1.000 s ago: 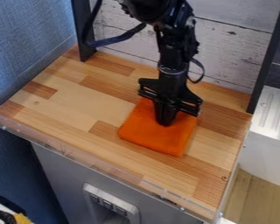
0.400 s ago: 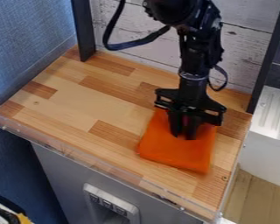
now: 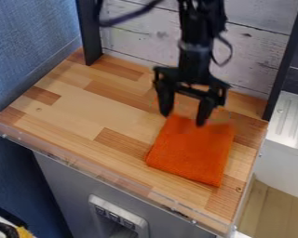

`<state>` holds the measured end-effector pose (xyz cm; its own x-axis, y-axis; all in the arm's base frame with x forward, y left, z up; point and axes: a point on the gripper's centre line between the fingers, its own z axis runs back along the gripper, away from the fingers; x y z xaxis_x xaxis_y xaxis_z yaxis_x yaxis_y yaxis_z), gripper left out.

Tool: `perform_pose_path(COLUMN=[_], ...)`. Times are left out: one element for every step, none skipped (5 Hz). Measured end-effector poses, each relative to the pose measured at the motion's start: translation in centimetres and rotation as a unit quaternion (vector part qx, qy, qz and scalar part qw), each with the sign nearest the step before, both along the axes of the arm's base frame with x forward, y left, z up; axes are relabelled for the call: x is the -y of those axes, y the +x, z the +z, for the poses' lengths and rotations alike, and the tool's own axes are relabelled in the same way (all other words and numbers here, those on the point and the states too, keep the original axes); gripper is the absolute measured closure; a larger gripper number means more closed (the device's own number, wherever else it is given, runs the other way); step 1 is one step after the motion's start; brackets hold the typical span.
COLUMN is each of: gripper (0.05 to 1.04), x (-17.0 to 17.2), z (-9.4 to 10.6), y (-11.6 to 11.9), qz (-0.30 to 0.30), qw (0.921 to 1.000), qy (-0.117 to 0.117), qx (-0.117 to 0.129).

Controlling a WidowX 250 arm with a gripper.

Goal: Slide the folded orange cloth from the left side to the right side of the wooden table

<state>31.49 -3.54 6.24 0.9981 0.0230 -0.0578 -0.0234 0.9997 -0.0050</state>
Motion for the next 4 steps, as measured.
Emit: perform_pose_path(gripper=[0.081, 0.084, 0.086, 0.086], x=[-1.6, -3.6, -5.1, -7.0], z=[2.0, 3.6, 4.9, 5.7], y=[-0.1, -0.2, -0.6, -0.6], qz=[-0.002, -0.004, -0.006, -0.004], qw=[0.9999, 0.9995, 0.9993, 0.9991], qy=[0.003, 0.005, 0.006, 0.006], qx=[0.011, 0.030, 0.036, 0.042])
